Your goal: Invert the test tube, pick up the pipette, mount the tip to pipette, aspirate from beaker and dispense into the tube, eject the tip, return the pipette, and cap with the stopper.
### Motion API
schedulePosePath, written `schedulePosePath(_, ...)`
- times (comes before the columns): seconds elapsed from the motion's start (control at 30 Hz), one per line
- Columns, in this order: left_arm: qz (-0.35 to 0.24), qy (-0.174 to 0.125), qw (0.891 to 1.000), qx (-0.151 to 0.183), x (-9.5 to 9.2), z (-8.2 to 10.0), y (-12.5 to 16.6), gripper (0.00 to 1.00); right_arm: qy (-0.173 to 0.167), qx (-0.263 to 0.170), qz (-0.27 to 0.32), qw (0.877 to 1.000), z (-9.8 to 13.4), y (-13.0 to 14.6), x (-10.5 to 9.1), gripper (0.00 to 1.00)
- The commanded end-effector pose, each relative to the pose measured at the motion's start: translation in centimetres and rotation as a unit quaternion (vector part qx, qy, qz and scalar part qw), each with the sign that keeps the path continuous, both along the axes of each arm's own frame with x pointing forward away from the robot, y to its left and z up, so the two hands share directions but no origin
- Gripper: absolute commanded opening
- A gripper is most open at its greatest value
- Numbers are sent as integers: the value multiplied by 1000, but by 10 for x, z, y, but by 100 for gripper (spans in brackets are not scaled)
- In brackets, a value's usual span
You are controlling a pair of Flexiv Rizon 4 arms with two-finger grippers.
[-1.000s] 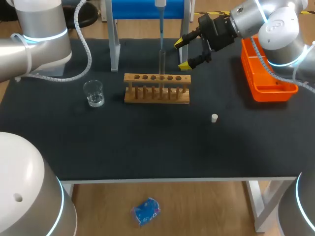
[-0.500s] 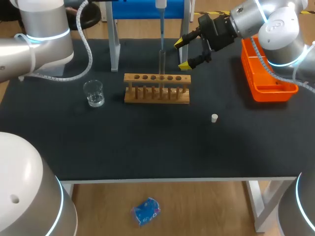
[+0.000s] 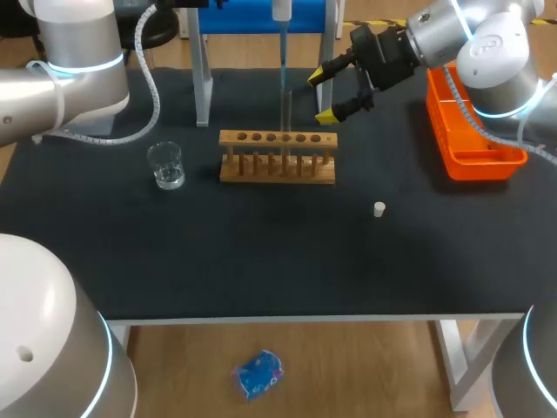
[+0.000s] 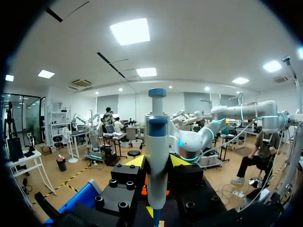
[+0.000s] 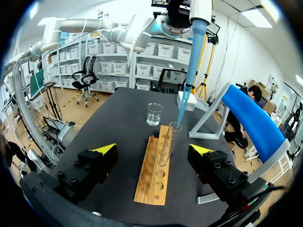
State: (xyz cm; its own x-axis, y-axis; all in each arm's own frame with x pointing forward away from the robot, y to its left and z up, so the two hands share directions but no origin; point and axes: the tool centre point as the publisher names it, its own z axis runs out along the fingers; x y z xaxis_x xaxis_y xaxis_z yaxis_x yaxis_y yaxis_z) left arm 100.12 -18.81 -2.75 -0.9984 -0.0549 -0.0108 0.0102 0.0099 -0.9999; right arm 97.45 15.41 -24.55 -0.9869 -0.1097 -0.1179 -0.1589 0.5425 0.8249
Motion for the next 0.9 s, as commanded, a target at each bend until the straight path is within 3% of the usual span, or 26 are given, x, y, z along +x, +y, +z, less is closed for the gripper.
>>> schedulePosePath(0.03, -1, 3, 1000, 2, 1, -2, 1, 0, 0, 0, 0, 1000, 0, -1, 0, 100)
schedulePosePath(0.9, -11, 45, 999, -14, 3, -12, -10, 0, 0, 0, 0, 1000, 0, -1, 0, 100)
